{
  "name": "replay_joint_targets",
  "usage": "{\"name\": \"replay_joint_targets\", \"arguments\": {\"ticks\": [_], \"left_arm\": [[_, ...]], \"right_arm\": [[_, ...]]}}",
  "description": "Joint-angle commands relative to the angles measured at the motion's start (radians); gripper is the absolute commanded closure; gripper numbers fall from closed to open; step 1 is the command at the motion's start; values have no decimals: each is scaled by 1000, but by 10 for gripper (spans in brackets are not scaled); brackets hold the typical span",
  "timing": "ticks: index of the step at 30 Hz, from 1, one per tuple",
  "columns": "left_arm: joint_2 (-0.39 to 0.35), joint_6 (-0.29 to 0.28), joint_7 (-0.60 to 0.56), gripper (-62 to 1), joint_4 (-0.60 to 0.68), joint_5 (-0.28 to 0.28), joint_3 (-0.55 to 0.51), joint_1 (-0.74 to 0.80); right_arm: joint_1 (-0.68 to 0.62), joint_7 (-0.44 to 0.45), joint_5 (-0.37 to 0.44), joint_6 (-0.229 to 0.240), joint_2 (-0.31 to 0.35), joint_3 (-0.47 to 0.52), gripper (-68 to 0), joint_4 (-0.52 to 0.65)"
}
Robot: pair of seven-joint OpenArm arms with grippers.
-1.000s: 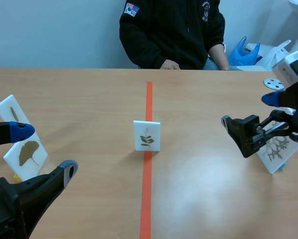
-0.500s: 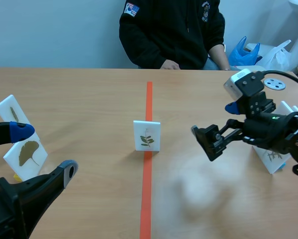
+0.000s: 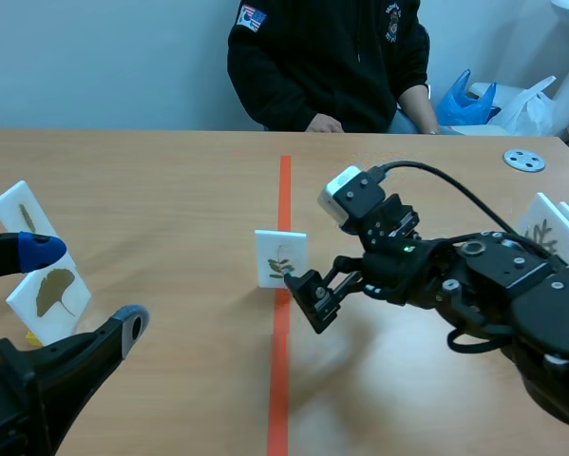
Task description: Sort the leaf by its shape. The table is split by an orange tape line. A compound leaf with several leaflets goes to the left side, a simple leaf with one blade goes to the right side. Return to the home posture when a red brick is placed on the table.
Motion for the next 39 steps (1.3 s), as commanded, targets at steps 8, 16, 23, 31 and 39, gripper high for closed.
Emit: {"name": "replay_joint_targets", "arguments": {"ticks": [8,16,23,31,39], "left_arm": [[5,-2,-14,-623,18,-6,-5,-5],[5,-2,-14,-623,18,-6,-5,-5],[5,-2,-14,-623,18,-6,-5,-5],[5,-2,-14,-623,18,-6,-5,-5],[5,-2,-14,-623,18,-6,-5,-5]], "right_arm": [[83,61,-54,-71,-98,-56,-679,-113],[132,105,-68,-73,-180,-56,-679,-248],[145,119,-76,-73,-196,-65,-581,-282],[145,119,-76,-73,-196,-88,-362,-282],[145,119,-76,-73,-196,-88,-190,-282]]}}
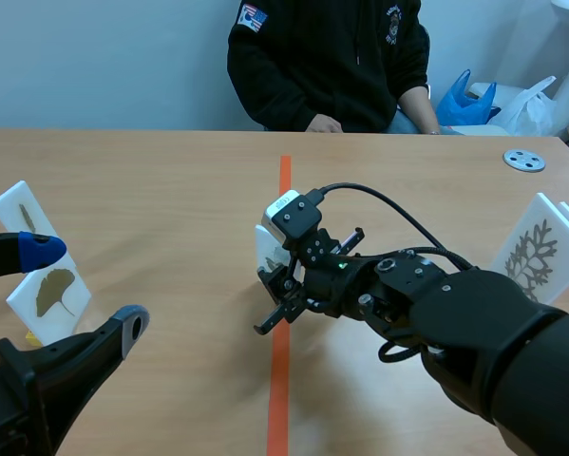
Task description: Sort the leaf by its shape. The table is split by an orange tape line. A compound leaf with several leaflets goes to the left side, a simple leaf with one blade goes to the right side. Return to the home posture when a red brick is placed on the table.
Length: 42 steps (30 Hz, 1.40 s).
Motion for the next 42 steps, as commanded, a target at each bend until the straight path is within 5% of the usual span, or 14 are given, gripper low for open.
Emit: {"name": "replay_joint_targets", "arguments": {"ticks": [1,8,18,29,42], "left_arm": [[5,-2,-13,-623,18,-6,-5,-5],[5,-2,-13,-623,18,-6,-5,-5],[5,-2,-13,-623,18,-5,-5,-5],[5,-2,-11,-623,18,-5,-5,-5],[5,-2,-10,-623,18,-5,-5,-5]], "right_arm": [[26,15,6,0,0,1,-171,22],[26,15,6,0,2,1,-47,22],[18,13,7,8,26,4,-33,68],[-125,-122,74,8,149,119,-33,402],[-440,-257,188,8,277,426,-33,840]]}}
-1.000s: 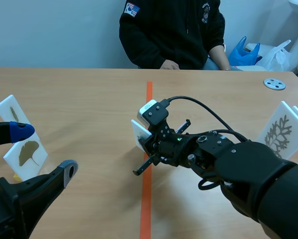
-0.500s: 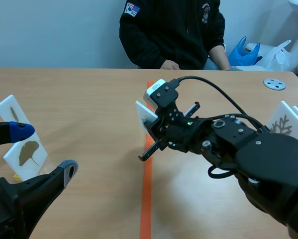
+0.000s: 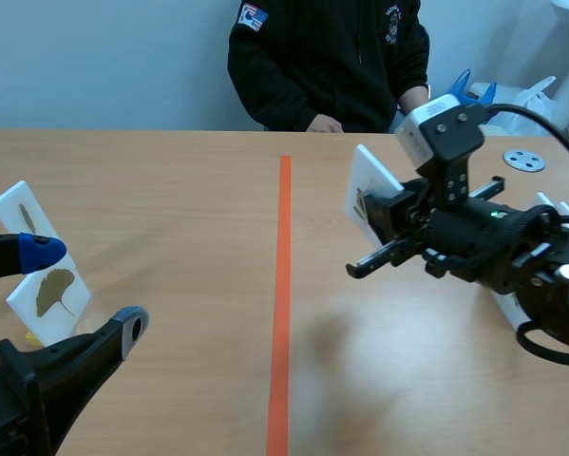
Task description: Sort the leaf by its shape. The table is split by an orange tape line. A compound leaf with several leaflets goes to the left side, a simple leaf with one blade goes to the right side. Return to the home posture when a red brick is placed on the table.
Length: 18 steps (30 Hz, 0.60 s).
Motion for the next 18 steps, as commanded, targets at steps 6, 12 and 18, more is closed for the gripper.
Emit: {"name": "replay_joint_targets", "arguments": {"ticks": [6,12,18], "left_arm": [[5,-2,-16,-623,18,-6,-5,-5],[5,-2,-16,-623,18,-6,-5,-5],[5,-2,-16,-623,18,-6,-5,-5]], "right_arm": [[-143,-46,58,13,13,146,-33,139],[-289,-83,138,23,13,279,-33,249],[-402,-110,180,23,13,387,-33,323]]}}
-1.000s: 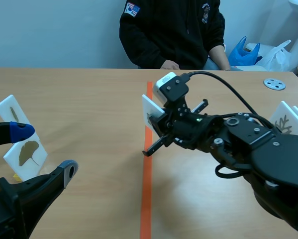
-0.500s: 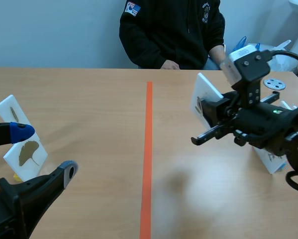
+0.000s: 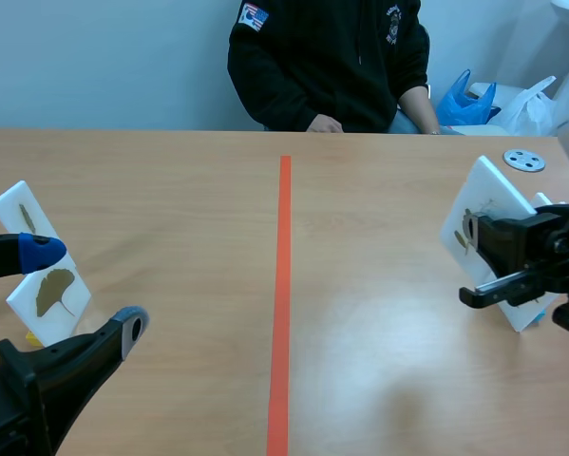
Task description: Sort the leaf by its shape. The table is split by an orange tape line. A compound leaf with several leaflets goes to the left side, a simple leaf with one blade goes to the right side. Return to the home posture when a red brick is placed on the table.
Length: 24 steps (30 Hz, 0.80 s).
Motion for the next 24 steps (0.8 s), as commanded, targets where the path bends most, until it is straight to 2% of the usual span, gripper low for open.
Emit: {"name": "replay_joint_targets", "arguments": {"ticks": [1,6,11,19,24], "left_arm": [[5,-2,-17,-623,18,-6,-5,-5],[5,-2,-17,-623,18,-6,-5,-5],[5,-2,-17,-623,18,-6,-5,-5],[5,-2,-17,-623,18,-6,-5,-5],[5,-2,-17,-623,18,-6,-5,-5]], "right_arm": [[-6,3,26,-3,11,20,-33,13],[-61,0,42,-4,8,62,-33,13],[-66,5,40,-5,-6,61,-33,-8],[-21,86,34,-3,-35,57,-33,-142],[42,105,12,23,-42,52,-33,-256]]}}
